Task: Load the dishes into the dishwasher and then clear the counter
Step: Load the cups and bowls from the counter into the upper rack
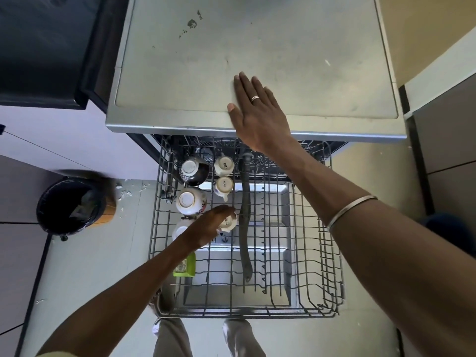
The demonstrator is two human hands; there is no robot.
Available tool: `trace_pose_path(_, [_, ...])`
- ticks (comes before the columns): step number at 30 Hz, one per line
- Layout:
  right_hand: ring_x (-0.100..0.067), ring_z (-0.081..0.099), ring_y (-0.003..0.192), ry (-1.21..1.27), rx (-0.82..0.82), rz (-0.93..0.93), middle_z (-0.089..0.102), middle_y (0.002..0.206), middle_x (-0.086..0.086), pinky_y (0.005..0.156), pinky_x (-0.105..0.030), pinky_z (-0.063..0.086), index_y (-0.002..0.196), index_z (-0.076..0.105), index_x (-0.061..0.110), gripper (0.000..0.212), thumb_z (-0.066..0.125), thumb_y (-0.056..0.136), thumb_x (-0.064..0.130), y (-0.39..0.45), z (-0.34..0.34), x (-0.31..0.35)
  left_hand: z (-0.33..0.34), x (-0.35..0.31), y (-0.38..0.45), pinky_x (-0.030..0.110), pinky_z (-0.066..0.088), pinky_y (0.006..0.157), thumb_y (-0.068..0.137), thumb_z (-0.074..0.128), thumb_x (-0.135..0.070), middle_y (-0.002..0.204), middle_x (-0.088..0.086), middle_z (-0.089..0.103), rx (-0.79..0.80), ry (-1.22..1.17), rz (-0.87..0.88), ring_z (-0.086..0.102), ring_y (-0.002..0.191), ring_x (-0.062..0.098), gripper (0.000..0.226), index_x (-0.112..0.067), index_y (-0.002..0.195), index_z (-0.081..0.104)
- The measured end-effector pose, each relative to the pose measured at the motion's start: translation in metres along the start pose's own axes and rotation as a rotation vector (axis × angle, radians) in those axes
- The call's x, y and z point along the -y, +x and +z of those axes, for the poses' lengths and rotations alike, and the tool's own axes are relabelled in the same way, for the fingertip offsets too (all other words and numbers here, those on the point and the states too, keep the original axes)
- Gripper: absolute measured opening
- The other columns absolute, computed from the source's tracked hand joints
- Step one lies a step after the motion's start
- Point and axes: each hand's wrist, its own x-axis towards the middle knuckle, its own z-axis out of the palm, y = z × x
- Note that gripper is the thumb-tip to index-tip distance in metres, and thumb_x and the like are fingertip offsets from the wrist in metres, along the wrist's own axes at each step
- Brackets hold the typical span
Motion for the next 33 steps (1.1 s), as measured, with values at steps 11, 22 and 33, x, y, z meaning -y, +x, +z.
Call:
trace_pose_path(11, [-0.017, -0.001, 0.152, -0.002, -0.01, 0.008, 0.002, 0.165, 0.001, 0.124, -0.034, 0.001, 0.158, 0.005, 0.017, 0.062, 0.012, 0.104, 0.047, -0.001, 0.001, 0.001, -0.008, 0.002, 0.004, 0.025, 0.041, 0.096, 0.074, 0.054, 0.013, 0.131, -0.003, 0.054, -0.011, -0.009, -0.064, 0.048, 0.118, 0.01, 0.058, -0.023, 0.119, 0.056])
trace_pose_path(22, [-0.017, 0.0, 0.152, -0.006, -0.015, 0.008, 0.003, 0.165, 0.001, 0.124, -0.034, 0.002, 0.158, 0.006, 0.018, 0.062, 0.013, 0.104, 0.047, -0.001, 0.003, 0.001, -0.004, 0.007, 0.013, 0.043, 0.054, 0.09, 0.064, 0.059, 0.021, 0.119, 0.013, 0.062, -0.183, 0.39, -0.02, 0.053, 0.115, 0.037, 0.068, -0.01, 0.125, 0.065])
trace_pose_path(33, [-0.018, -0.01, 0.151, -0.008, 0.133, 0.013, -0.011, 0.164, 0.002, 0.123, -0.037, -0.002, 0.157, -0.006, 0.018, 0.062, 0.008, 0.103, 0.048, -0.001, -0.009, 0.005, -0.037, -0.005, -0.04, 0.043, 0.055, 0.087, 0.055, 0.067, 0.018, 0.132, 0.014, 0.055, -0.26, 0.33, 0.001, 0.053, 0.118, 0.034, 0.086, -0.013, 0.134, 0.055])
